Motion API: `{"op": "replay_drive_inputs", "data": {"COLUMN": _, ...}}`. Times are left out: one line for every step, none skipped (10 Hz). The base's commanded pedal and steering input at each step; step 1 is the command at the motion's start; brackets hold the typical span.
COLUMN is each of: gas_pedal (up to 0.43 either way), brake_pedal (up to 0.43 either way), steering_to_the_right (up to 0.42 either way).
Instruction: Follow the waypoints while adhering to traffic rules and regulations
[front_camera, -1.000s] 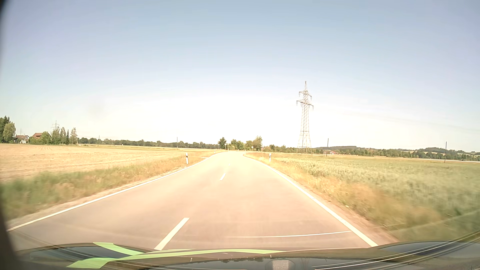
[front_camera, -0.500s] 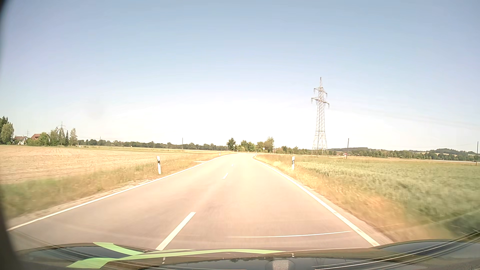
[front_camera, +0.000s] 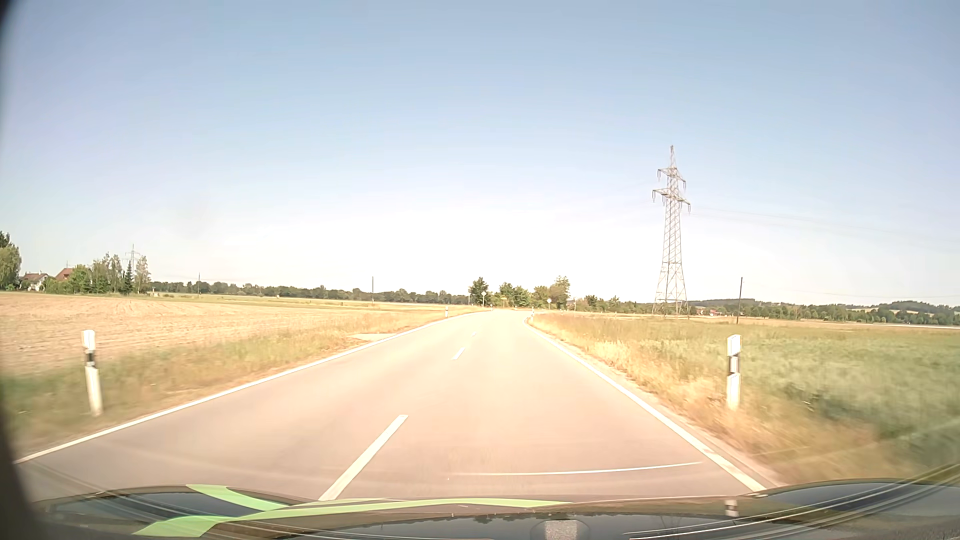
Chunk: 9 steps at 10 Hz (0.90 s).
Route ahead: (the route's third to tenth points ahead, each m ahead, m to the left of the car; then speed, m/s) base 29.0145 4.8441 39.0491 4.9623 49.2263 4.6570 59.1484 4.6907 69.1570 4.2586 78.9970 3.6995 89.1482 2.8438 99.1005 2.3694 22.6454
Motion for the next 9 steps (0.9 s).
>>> {"op": "replay_drive_inputs", "data": {"gas_pedal": 0.150, "brake_pedal": 0.000, "steering_to_the_right": -0.013}}
{"op": "replay_drive_inputs", "data": {"gas_pedal": 0.138, "brake_pedal": 0.000, "steering_to_the_right": -0.012}}
{"op": "replay_drive_inputs", "data": {"gas_pedal": 0.130, "brake_pedal": 0.000, "steering_to_the_right": -0.011}}
{"op": "replay_drive_inputs", "data": {"gas_pedal": 0.118, "brake_pedal": 0.000, "steering_to_the_right": -0.009}}
{"op": "replay_drive_inputs", "data": {"gas_pedal": 0.118, "brake_pedal": 0.000, "steering_to_the_right": -0.009}}
{"op": "replay_drive_inputs", "data": {"gas_pedal": 0.118, "brake_pedal": 0.000, "steering_to_the_right": -0.004}}
{"op": "replay_drive_inputs", "data": {"gas_pedal": 0.130, "brake_pedal": 0.000, "steering_to_the_right": 0.001}}
{"op": "replay_drive_inputs", "data": {"gas_pedal": 0.150, "brake_pedal": 0.000, "steering_to_the_right": 0.001}}
{"op": "replay_drive_inputs", "data": {"gas_pedal": 0.177, "brake_pedal": 0.000, "steering_to_the_right": 0.002}}
